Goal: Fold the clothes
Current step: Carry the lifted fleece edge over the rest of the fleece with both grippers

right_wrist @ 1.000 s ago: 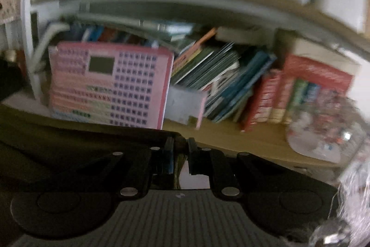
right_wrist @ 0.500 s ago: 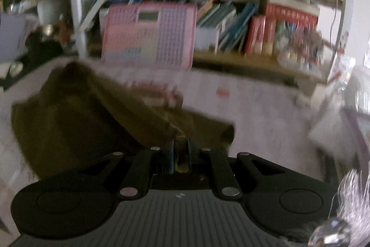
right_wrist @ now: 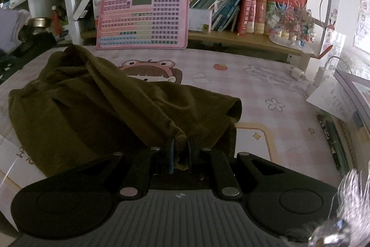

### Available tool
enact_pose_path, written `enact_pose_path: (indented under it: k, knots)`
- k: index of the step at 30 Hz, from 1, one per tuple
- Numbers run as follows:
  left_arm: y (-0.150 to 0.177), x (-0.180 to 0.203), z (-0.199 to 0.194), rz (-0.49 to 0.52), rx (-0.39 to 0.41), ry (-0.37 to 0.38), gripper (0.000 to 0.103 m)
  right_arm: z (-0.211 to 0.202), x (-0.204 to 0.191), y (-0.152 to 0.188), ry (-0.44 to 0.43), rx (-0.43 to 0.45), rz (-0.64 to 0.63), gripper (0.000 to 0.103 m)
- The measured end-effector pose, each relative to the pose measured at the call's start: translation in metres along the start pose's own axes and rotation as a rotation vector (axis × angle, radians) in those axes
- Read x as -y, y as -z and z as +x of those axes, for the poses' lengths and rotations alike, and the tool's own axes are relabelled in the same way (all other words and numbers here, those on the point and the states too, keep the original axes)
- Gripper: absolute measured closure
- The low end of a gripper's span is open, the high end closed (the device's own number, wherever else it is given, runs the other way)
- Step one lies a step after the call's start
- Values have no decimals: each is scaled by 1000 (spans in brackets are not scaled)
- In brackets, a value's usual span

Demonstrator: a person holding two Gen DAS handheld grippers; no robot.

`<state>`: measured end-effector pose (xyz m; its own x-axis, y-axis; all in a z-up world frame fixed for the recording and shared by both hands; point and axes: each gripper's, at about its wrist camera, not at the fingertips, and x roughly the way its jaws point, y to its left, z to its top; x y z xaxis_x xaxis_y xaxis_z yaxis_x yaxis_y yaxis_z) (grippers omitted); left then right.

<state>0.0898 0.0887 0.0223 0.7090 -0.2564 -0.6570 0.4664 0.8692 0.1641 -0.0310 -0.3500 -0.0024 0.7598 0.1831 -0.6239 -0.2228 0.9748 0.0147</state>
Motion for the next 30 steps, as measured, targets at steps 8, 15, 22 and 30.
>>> enact_pose_path:
  k: [8,15,22,30]
  knots:
    - [-51,-23,93,112,-90,-80,53,15,25,-2,-37,-25,81,93]
    - [-71,-41,158,224,-220,-42,53,35,49,-12,-50,-53,108,93]
    - [-68,-42,172,209,-296,58,86,48,62,-25,-46,-66,98,93]
    - [-83,-41,86,175,-2,-38,95,43,60,-74,102,91,63,93]
